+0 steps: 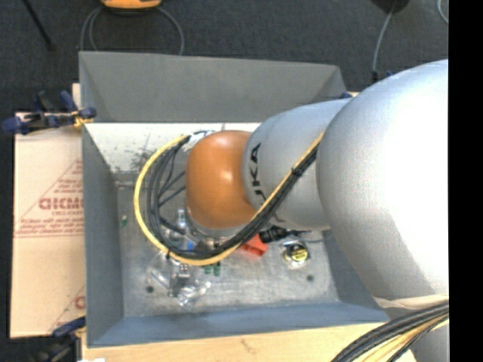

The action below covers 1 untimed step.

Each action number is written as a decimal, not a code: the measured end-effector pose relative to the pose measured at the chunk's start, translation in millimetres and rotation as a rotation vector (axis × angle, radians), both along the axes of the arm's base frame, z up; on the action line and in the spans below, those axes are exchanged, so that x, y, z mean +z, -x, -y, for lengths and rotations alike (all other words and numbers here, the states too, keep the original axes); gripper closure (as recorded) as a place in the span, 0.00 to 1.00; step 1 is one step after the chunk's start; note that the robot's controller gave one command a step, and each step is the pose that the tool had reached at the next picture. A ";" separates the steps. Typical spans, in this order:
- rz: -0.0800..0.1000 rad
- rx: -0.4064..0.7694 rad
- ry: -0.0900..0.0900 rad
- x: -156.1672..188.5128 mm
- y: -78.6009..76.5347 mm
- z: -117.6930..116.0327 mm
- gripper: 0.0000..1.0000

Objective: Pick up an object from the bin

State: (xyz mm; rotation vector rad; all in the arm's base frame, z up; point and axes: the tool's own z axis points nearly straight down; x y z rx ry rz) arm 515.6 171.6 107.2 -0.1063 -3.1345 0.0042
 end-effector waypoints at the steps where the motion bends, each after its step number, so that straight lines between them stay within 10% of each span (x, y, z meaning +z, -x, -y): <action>1: 0.002 -0.403 -0.003 -19.2 -7.6 7.8 0.00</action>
Offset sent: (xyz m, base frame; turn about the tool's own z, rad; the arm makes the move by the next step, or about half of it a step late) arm 0.0074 -0.0132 -0.0372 0.4284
